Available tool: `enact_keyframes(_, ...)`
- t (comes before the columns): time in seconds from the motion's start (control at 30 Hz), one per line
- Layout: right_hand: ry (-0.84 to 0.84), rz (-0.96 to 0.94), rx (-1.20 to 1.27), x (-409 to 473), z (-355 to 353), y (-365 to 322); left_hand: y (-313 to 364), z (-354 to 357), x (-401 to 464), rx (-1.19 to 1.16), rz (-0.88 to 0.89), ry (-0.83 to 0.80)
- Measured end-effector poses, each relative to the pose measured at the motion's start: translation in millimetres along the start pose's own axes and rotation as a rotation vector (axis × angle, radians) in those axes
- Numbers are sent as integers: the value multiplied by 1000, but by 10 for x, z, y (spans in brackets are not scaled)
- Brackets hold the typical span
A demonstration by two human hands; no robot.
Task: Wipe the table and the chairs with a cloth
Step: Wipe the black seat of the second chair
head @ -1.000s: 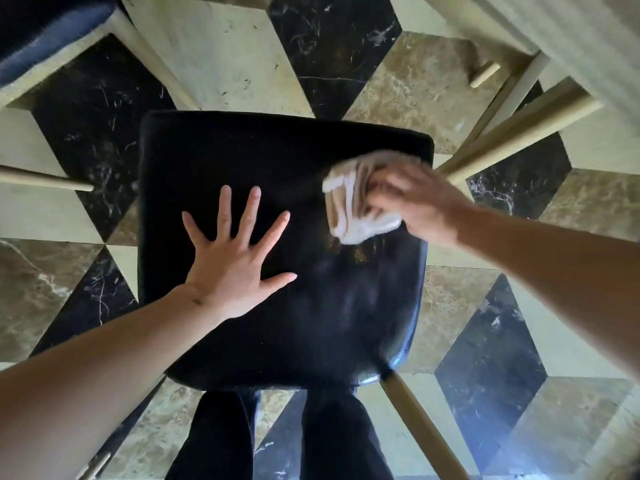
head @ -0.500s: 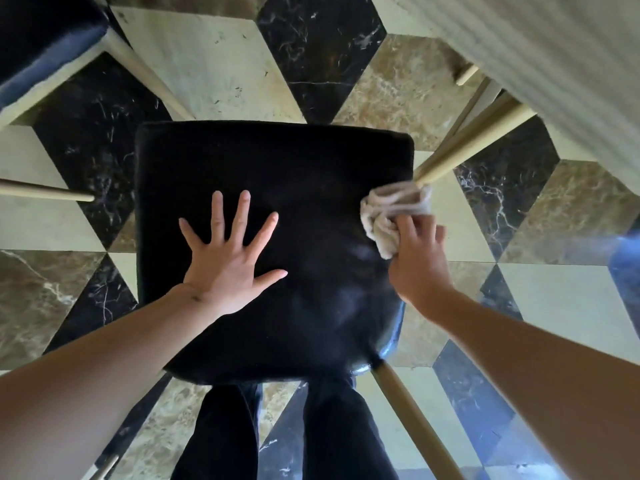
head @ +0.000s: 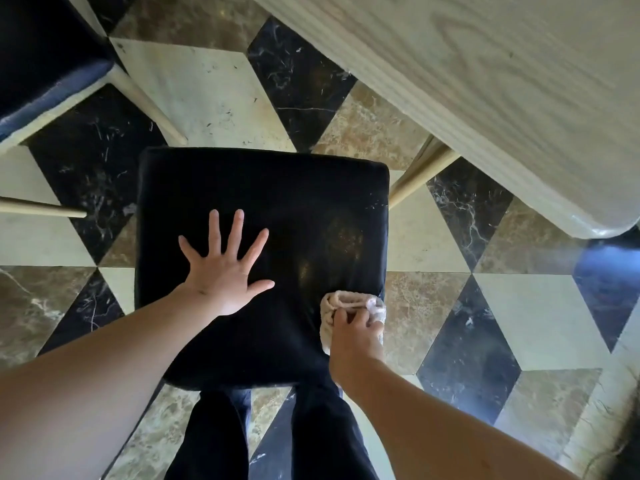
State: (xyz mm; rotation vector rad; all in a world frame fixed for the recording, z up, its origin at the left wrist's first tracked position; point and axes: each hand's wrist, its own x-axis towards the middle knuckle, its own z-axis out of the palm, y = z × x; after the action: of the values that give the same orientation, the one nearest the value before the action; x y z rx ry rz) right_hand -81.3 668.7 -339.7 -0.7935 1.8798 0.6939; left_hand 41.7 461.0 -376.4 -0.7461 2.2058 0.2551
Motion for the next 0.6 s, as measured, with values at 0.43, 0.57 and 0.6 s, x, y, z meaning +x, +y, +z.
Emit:
enact_keyframes(0.43, 176, 233, 331, -289, 281, -349, 248, -38, -282, -188, -49, 92)
enact_keyframes(0.57, 123, 224, 353, -353, 269, -406, 248, -72, -368, -198, -22, 20)
enact_keyframes(0.6, 103, 224, 374, -360, 251, -432, 251, -60, -405, -177, -11, -17)
